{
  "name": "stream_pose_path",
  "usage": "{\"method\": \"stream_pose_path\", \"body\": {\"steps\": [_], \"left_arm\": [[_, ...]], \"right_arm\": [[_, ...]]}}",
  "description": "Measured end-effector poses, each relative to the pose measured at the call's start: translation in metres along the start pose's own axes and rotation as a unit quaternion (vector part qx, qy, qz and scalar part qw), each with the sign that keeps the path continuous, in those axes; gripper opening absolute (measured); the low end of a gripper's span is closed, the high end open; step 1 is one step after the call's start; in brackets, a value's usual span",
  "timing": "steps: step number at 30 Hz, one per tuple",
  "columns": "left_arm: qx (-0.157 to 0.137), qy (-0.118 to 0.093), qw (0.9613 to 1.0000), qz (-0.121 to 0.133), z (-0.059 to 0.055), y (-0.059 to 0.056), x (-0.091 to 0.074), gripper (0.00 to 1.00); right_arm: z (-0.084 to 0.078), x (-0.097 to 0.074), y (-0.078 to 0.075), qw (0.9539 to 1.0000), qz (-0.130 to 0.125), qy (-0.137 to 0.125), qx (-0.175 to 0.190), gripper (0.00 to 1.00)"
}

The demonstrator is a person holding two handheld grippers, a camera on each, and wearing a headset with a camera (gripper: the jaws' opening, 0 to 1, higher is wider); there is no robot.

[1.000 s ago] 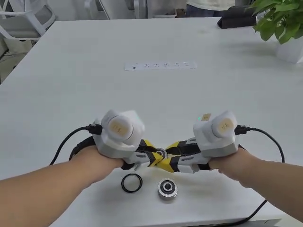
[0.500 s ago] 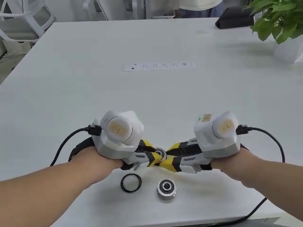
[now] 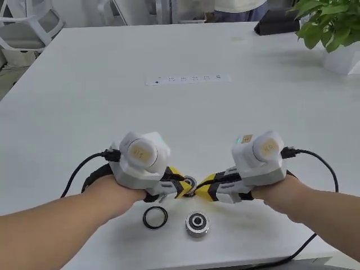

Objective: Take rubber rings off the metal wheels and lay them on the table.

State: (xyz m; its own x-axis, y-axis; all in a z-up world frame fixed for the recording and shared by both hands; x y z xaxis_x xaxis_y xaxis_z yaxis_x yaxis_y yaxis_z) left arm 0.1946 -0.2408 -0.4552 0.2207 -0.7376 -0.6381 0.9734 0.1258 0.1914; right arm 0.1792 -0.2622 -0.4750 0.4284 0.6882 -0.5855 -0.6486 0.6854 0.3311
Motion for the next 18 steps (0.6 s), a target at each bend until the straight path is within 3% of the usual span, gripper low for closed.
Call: {"method": "stream_pose_path", "body": {"steps": [7,11,18], "left_arm": [[0.0,0.001,1.0,0.002,0.0,-0.0004,-0.0001,0.07],[0.0,0.002,1.0,0.004,0.0,-0.0007,-0.0001,0.07],[0.002,0.004,1.0,0.006,0.0007,-0.0016,0.0,0.07]], "right_arm": [[0.0003,-0.0002,-0.0014,0.9999,-0.002,-0.001,0.01,0.0],[0.0009,-0.0012,-0.0035,0.999,-0.002,-0.007,0.044,0.0],[0.0019,-0.0046,-0.0056,0.9933,0.008,-0.02,0.113,0.0]]}}
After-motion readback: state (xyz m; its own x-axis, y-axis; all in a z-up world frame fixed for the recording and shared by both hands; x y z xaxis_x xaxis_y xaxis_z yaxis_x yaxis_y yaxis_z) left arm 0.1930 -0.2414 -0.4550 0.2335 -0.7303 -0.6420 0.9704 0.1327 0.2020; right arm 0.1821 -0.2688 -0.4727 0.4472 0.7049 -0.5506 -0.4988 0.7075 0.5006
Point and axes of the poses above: the centre of the closed fingertips' face, and the gripper's own axes: x roughly forward along the fingers, y roughly to its left, z roughly out of its top, the point moved 1 cm from there along -x, roughly backward along the fingers, and after that the axes turned 12 degrees about x, right-handed, at the moved point
